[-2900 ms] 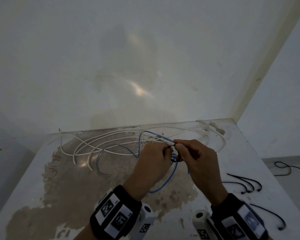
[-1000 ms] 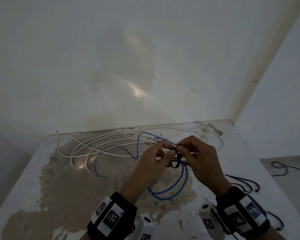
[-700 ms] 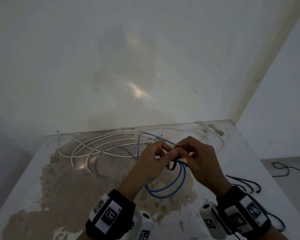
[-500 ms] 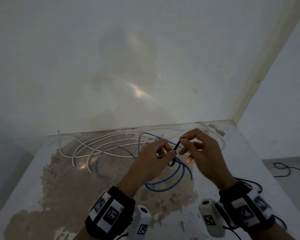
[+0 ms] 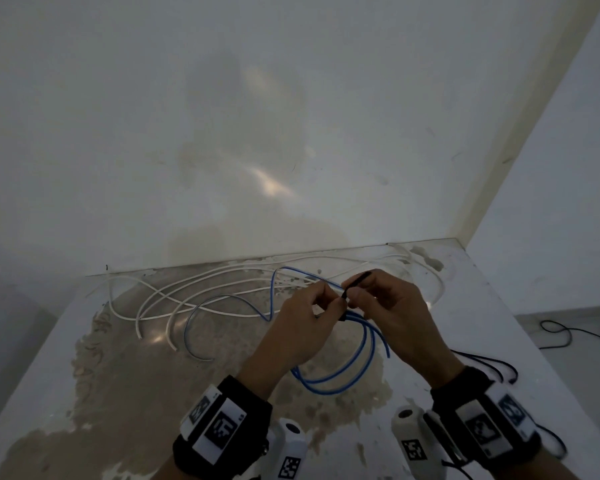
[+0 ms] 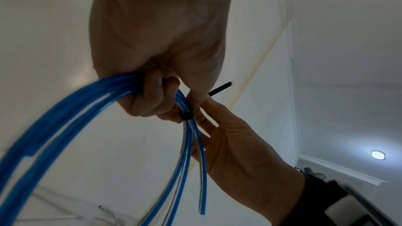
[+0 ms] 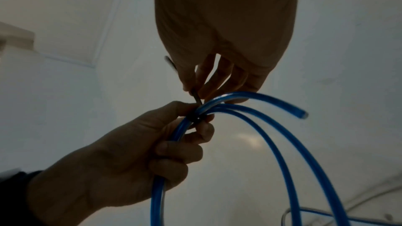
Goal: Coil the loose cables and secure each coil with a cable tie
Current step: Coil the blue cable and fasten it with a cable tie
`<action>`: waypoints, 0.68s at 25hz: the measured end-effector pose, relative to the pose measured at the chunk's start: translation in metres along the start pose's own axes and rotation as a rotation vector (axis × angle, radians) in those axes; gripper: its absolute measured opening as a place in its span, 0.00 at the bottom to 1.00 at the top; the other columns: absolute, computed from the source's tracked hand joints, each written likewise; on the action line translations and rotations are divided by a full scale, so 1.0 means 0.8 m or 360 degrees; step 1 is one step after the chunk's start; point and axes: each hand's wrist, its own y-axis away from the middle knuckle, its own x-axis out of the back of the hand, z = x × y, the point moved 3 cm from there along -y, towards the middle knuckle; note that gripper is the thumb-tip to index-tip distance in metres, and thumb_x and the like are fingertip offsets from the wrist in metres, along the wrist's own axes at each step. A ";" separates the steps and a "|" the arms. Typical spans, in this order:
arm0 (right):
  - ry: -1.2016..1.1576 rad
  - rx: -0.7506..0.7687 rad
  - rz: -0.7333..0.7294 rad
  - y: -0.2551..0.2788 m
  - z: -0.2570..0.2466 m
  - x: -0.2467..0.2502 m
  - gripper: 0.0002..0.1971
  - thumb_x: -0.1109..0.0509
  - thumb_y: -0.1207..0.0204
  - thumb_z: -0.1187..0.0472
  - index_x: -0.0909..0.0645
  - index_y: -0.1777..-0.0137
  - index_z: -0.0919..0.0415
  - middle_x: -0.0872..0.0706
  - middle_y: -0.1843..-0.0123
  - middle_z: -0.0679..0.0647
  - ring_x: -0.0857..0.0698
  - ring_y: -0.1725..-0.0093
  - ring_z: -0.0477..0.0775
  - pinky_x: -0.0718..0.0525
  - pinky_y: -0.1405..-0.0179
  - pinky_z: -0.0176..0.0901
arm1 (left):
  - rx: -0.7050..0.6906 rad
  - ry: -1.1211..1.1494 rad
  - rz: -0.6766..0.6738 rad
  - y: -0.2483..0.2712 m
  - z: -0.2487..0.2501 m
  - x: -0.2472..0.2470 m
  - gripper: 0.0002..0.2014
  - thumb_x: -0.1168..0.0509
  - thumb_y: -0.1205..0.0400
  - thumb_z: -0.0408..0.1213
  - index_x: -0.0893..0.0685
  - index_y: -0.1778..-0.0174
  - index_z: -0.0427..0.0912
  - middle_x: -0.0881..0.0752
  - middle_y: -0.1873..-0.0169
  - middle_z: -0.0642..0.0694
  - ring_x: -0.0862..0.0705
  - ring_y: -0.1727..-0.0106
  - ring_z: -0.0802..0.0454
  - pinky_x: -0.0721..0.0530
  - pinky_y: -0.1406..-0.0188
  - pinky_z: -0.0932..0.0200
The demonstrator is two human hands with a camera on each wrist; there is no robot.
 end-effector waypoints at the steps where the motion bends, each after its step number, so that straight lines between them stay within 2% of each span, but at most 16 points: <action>1: -0.0001 -0.0003 0.0013 0.001 0.004 -0.002 0.05 0.29 0.20 0.66 0.12 0.52 0.57 0.09 0.58 0.47 0.10 0.57 0.50 0.14 0.62 0.39 | 0.0002 0.0030 -0.0014 0.000 0.001 -0.001 0.07 0.35 0.16 0.44 0.19 0.61 0.54 0.12 0.62 0.53 0.13 0.54 0.55 0.13 0.48 0.45; 3: -0.0048 -0.0040 0.0075 0.001 0.009 -0.001 0.05 0.28 0.20 0.66 0.12 0.53 0.57 0.09 0.61 0.48 0.10 0.60 0.49 0.16 0.66 0.37 | -0.0020 0.0050 -0.0015 0.003 0.002 -0.004 0.06 0.35 0.17 0.43 0.19 0.60 0.52 0.12 0.62 0.54 0.13 0.55 0.56 0.13 0.49 0.44; 6: -0.0087 -0.0061 0.0163 -0.002 0.005 0.000 0.04 0.29 0.20 0.66 0.13 0.53 0.60 0.09 0.63 0.51 0.10 0.63 0.48 0.14 0.70 0.41 | -0.0071 0.0086 0.0057 0.007 0.002 -0.006 0.08 0.35 0.17 0.41 0.19 0.62 0.48 0.15 0.64 0.54 0.15 0.56 0.53 0.14 0.52 0.45; 9: -0.0178 -0.0035 0.0240 -0.008 -0.003 0.001 0.04 0.30 0.19 0.67 0.13 0.53 0.63 0.09 0.61 0.54 0.10 0.62 0.50 0.13 0.70 0.43 | -0.0153 0.0169 0.0149 0.012 0.011 -0.008 0.08 0.35 0.16 0.39 0.20 0.62 0.46 0.17 0.64 0.53 0.16 0.58 0.53 0.14 0.55 0.51; 12: -0.0292 -0.0098 0.0278 -0.013 -0.003 0.002 0.04 0.30 0.19 0.67 0.13 0.52 0.64 0.09 0.61 0.56 0.09 0.60 0.51 0.13 0.69 0.45 | -0.0146 0.0174 0.0131 0.009 0.011 -0.007 0.09 0.36 0.16 0.39 0.20 0.62 0.46 0.17 0.65 0.53 0.17 0.59 0.54 0.17 0.56 0.57; 15: -0.0282 -0.0167 0.0205 -0.010 0.002 0.000 0.05 0.31 0.18 0.66 0.13 0.50 0.63 0.08 0.60 0.57 0.09 0.58 0.51 0.14 0.65 0.48 | -0.0095 0.0136 0.0052 0.003 -0.002 -0.011 0.08 0.36 0.16 0.40 0.20 0.62 0.49 0.17 0.62 0.53 0.17 0.56 0.55 0.16 0.54 0.57; 17: -0.0219 -0.0190 0.0027 -0.005 0.008 0.003 0.07 0.34 0.16 0.65 0.14 0.46 0.62 0.08 0.56 0.57 0.09 0.56 0.50 0.13 0.59 0.43 | -0.0024 0.0196 0.0033 0.001 -0.010 -0.020 0.08 0.37 0.15 0.39 0.20 0.61 0.49 0.17 0.61 0.52 0.17 0.59 0.60 0.18 0.59 0.63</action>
